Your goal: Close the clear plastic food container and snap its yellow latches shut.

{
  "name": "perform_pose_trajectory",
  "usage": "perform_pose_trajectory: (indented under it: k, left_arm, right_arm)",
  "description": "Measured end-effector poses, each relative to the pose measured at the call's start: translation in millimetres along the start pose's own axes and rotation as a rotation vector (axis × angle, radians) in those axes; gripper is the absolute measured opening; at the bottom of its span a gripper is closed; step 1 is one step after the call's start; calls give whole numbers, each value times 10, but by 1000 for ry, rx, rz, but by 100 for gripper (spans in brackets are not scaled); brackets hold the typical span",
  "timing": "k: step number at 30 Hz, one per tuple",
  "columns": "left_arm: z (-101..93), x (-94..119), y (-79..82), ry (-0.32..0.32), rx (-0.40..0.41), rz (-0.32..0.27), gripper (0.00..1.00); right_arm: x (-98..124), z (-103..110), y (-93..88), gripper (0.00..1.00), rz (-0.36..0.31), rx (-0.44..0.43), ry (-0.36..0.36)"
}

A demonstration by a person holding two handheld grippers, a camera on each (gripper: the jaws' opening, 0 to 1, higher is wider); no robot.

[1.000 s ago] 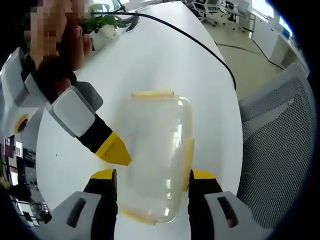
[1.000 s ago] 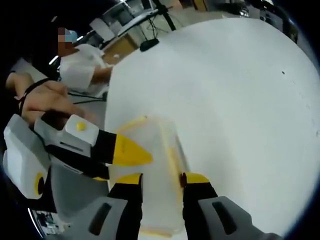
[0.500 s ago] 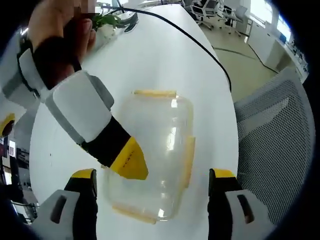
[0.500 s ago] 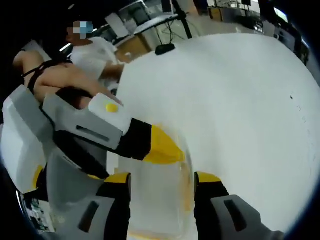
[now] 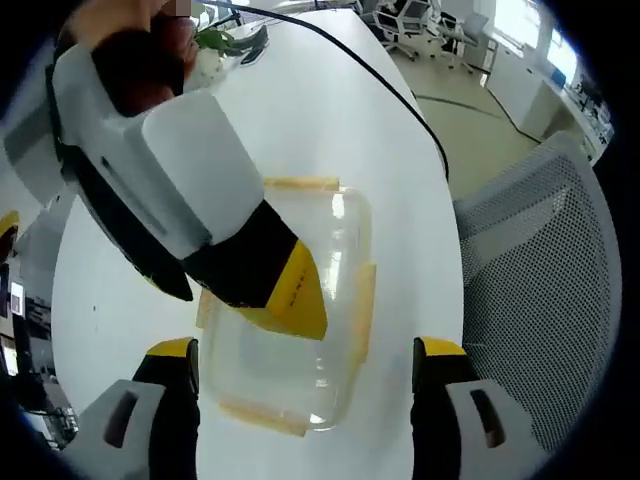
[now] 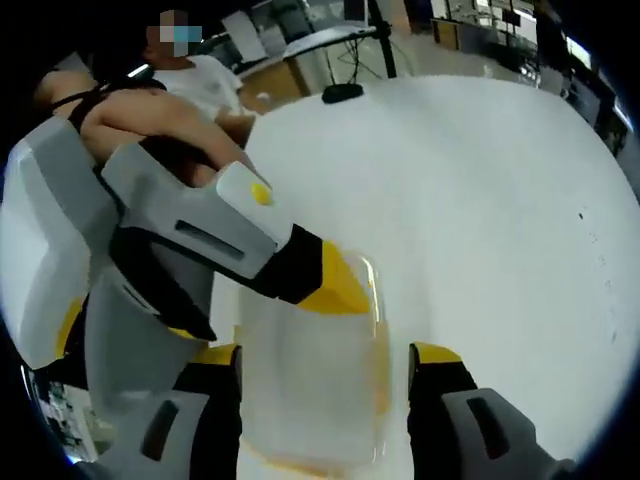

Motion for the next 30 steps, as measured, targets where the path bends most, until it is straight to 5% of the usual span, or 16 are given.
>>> perform_pose_trajectory:
  k: [5, 30]
  left_arm:
    - [39, 18, 27, -23, 29, -12, 88]
    - [121, -35, -127, -121, -17, 44, 84]
  right_arm:
    - [24, 0, -24, 72, 41, 50, -65]
    - [24, 263, -309, 82, 69, 107, -120]
Point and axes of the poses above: the point that each gripper's makers call its tool centre point, and the gripper's own axes: x roughly backward along the fingers, z roughly to its left, y roughly out of its top, the point moved 6 cm from there along x, roughly backward along the fingers, and after that the axes turned 13 degrees about y, right-handed, at the moved point
